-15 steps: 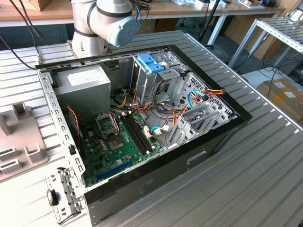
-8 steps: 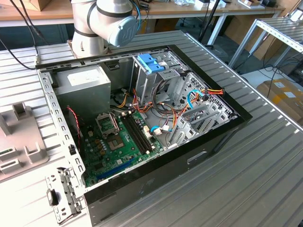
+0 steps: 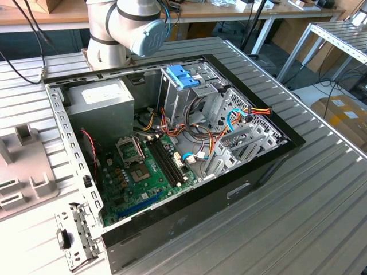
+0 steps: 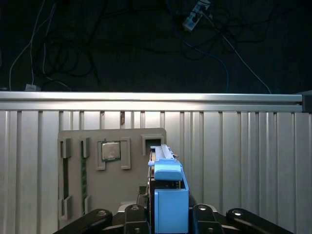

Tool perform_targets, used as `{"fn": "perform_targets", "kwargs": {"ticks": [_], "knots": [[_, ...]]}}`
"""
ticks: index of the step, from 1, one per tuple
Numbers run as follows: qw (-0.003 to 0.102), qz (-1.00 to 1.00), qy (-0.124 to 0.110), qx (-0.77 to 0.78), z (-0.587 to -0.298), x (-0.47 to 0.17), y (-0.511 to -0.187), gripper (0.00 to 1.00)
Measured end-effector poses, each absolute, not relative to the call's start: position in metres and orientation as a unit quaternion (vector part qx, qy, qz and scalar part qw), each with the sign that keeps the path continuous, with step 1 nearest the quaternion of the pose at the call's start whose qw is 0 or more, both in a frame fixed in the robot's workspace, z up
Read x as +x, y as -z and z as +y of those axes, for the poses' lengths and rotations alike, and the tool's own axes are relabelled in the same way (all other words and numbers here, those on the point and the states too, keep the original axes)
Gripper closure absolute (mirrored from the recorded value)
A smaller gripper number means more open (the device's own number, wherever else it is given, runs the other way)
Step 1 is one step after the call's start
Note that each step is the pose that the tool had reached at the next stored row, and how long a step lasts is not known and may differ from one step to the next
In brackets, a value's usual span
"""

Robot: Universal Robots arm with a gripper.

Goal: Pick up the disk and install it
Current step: 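Pick up the disk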

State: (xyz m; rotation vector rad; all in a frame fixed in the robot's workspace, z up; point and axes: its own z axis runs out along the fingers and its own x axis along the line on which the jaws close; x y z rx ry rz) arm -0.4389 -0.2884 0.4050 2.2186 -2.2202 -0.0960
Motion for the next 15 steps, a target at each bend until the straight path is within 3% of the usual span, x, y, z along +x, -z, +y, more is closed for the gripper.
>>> {"fn": "perform_targets", "kwargs": {"ticks": [15], "knots": [[0.000,-0.707,0.031,0.707,-0.288,-0.439,-0.423,0.64]]}}
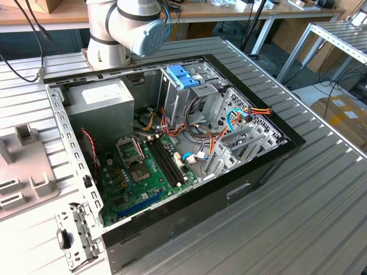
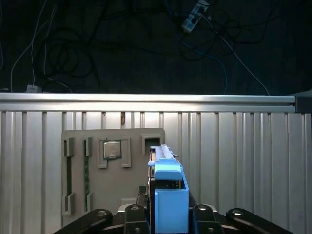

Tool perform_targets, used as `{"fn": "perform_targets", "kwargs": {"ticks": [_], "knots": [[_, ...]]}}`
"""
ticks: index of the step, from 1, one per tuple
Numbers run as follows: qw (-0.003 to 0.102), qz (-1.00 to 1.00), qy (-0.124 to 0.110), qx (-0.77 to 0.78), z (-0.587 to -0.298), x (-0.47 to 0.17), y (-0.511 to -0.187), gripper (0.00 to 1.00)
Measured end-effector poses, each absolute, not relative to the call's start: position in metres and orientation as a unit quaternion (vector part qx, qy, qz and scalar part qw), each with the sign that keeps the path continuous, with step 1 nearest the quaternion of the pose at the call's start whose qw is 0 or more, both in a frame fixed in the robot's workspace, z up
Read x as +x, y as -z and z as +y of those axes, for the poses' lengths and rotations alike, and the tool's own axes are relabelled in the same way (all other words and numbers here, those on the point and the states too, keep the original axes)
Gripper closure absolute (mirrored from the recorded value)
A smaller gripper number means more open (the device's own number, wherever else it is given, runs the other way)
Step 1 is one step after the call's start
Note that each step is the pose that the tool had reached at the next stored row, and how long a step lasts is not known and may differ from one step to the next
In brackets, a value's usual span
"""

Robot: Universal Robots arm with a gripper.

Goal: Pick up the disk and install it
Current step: 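Pick up the disk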

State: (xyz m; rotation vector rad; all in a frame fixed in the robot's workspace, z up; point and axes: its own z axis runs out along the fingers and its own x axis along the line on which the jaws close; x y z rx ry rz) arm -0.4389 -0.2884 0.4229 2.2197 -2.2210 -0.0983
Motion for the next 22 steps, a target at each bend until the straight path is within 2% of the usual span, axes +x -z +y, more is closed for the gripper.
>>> {"fn": "perform_targets", "kwargs": {"ticks": [22], "knots": [[0.000,-0.707,0.032,0.707,-0.288,-0.439,-0.442,0.64]]}}
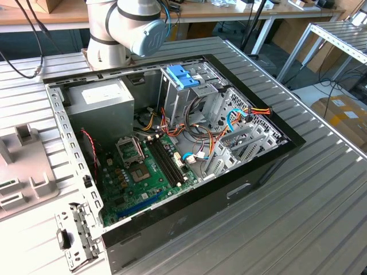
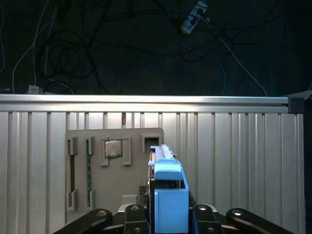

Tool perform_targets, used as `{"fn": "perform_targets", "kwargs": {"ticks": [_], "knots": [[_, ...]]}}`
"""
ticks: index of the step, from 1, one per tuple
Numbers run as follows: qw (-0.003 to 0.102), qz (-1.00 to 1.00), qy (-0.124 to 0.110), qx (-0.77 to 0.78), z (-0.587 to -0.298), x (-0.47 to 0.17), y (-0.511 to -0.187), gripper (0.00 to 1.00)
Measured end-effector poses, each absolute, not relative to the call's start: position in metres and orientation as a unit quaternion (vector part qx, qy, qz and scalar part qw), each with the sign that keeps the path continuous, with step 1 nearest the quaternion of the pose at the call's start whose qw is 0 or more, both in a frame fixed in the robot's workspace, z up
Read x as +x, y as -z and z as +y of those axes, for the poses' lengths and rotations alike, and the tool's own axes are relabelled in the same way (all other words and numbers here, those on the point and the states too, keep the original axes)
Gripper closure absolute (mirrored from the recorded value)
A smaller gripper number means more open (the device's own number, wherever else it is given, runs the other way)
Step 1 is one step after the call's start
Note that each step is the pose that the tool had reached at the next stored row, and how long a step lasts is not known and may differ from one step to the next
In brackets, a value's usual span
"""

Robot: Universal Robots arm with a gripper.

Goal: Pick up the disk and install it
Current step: 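Pick up the disk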

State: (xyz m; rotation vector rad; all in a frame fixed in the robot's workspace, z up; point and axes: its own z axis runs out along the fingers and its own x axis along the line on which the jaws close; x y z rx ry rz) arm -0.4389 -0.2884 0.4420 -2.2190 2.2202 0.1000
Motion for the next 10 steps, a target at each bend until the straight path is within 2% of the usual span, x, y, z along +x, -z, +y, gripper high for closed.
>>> {"fn": "perform_targets", "kwargs": {"ticks": [10], "knots": [[0.002,0.707,-0.034,-0.707,-0.288,-0.439,-0.453,0.64]]}}
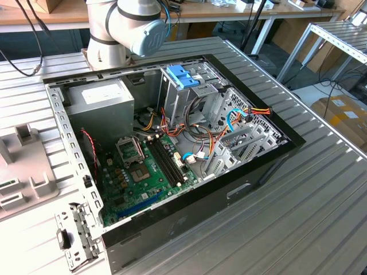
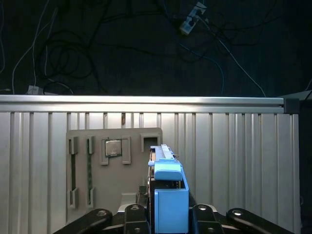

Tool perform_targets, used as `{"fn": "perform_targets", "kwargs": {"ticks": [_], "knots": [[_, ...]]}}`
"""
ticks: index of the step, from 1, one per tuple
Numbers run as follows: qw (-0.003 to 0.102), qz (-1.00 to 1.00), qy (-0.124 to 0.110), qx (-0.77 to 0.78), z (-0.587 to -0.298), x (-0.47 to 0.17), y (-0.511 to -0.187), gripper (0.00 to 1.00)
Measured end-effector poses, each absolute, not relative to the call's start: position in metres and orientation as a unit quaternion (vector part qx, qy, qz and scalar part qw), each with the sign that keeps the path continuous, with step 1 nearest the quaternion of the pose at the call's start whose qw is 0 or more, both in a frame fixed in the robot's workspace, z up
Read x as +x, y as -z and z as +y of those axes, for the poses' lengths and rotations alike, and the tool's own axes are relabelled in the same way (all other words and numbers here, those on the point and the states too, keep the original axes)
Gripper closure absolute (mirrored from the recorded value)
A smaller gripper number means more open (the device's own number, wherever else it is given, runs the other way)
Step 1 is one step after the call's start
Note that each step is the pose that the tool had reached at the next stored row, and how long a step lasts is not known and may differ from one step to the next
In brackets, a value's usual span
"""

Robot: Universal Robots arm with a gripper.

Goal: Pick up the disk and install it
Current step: 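Pick up the disk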

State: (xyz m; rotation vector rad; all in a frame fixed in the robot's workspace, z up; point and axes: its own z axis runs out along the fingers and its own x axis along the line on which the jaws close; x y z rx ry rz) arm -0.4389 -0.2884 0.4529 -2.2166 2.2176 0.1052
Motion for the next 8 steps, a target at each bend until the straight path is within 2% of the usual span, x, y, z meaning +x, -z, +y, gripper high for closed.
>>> {"fn": "perform_targets", "kwargs": {"ticks": [8], "knots": [[0.005,0.707,-0.036,-0.707,-0.2884,-0.4389,-0.4636,0.64]]}}
